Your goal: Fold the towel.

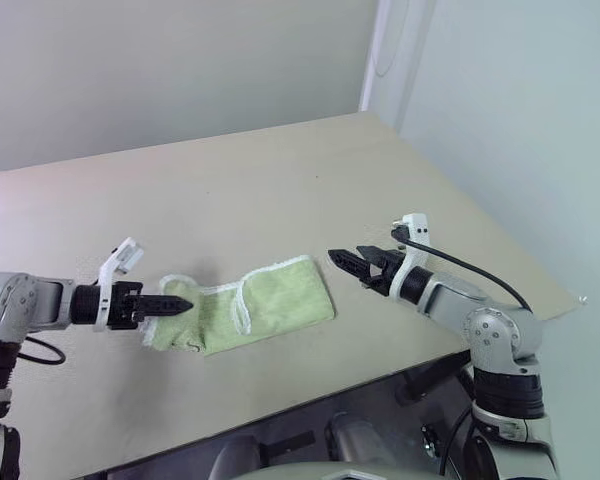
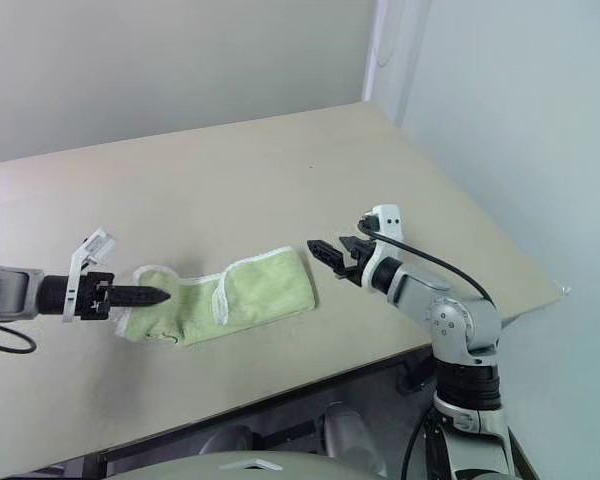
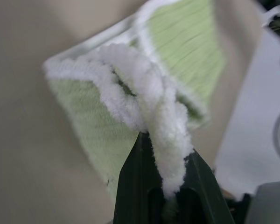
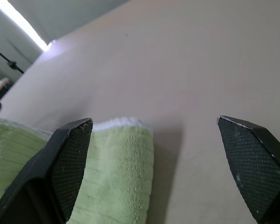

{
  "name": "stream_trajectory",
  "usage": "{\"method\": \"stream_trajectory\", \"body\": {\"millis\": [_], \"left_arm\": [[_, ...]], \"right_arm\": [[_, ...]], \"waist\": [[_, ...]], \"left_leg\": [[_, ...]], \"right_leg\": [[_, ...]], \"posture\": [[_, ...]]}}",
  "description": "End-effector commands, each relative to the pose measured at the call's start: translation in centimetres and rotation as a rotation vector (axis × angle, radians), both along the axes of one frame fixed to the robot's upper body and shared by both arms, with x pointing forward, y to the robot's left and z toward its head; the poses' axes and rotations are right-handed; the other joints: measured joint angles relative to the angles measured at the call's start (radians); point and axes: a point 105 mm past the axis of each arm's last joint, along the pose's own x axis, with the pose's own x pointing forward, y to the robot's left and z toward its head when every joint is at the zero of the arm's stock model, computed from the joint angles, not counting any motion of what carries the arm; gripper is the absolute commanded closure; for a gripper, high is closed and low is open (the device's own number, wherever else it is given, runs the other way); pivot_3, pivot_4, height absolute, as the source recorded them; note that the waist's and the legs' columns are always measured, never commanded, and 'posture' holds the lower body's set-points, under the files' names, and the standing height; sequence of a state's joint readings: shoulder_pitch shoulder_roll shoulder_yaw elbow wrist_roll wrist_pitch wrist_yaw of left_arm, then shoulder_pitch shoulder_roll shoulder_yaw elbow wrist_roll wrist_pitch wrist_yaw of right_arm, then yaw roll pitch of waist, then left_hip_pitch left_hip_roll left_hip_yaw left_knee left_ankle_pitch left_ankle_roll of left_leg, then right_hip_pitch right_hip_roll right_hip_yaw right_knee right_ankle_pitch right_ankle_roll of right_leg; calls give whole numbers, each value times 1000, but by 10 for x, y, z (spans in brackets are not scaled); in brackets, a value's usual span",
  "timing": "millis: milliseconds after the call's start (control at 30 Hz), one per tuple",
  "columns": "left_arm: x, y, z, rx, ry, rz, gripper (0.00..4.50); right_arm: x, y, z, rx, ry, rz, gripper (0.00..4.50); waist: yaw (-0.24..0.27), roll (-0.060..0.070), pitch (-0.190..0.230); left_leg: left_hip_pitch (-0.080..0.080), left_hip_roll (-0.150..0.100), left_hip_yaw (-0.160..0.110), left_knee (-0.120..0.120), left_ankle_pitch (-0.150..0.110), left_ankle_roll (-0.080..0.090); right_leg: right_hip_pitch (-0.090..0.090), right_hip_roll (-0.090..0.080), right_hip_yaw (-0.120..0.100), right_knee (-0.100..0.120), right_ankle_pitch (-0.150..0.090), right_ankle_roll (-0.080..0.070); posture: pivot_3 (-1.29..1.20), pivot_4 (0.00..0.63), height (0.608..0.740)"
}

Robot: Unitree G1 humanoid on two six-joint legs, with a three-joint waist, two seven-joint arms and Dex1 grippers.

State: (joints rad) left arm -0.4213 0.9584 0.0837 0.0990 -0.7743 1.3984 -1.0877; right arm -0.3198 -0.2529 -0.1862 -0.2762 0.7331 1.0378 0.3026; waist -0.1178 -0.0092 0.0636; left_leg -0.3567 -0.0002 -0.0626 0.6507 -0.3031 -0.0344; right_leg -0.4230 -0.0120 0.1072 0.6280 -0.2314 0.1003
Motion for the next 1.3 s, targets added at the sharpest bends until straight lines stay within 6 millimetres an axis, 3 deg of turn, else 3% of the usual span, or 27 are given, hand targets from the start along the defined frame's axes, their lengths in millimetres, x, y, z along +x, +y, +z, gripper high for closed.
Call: {"method": "stream_trajectory", "body": {"millis": [33,200,333,567,767,900,1033,1167,1300], "left_arm": [[8,-20,12,-67,-2,-43,4477],[22,-64,18,-184,37,-117,4477],[29,-88,6,-210,107,-139,4477],[54,-123,5,-260,122,-121,4477],[57,-144,1,-275,98,-153,4477],[61,-148,-9,-265,92,-114,4477],[62,-153,-6,-311,59,-115,4477],[58,-157,-7,-309,34,-153,3406],[53,-158,-8,-306,31,-178,1876]], "right_arm": [[0,-7,17,34,-52,-32,0],[-2,-11,15,55,-41,-70,0],[-1,-14,13,64,-35,-112,0],[-3,-25,12,68,-30,-180,0],[-2,-25,12,68,-33,-201,0],[-3,-26,11,52,-35,-212,0],[-4,-30,5,37,-22,-231,0],[-3,-28,5,35,-24,-233,0],[-2,-27,3,22,-22,-232,0]], "waist": [[1,0,0],[14,0,0],[17,0,0],[25,0,0],[20,0,-1],[23,0,-1],[23,0,-1],[22,0,-1],[22,0,-1]], "left_leg": [[0,0,0,0,0,0],[0,0,0,1,0,0],[1,0,0,1,0,0],[0,-1,0,2,0,0],[1,-1,0,1,0,0],[1,-1,0,1,0,-1],[1,-1,0,1,1,-1],[1,-1,0,1,1,-1],[1,-1,0,1,1,-1]], "right_leg": [[0,0,0,0,0,0],[1,0,0,1,1,1],[0,1,0,1,1,1],[1,0,0,2,1,1],[1,0,1,1,2,1],[1,0,1,2,2,1],[1,0,1,2,2,1],[1,0,1,2,2,1],[1,0,1,2,2,1]], "posture": [[0,0,740],[0,0,740],[0,0,740],[0,0,740],[0,0,740],[0,0,740],[0,0,740],[0,0,740],[0,0,740]]}}
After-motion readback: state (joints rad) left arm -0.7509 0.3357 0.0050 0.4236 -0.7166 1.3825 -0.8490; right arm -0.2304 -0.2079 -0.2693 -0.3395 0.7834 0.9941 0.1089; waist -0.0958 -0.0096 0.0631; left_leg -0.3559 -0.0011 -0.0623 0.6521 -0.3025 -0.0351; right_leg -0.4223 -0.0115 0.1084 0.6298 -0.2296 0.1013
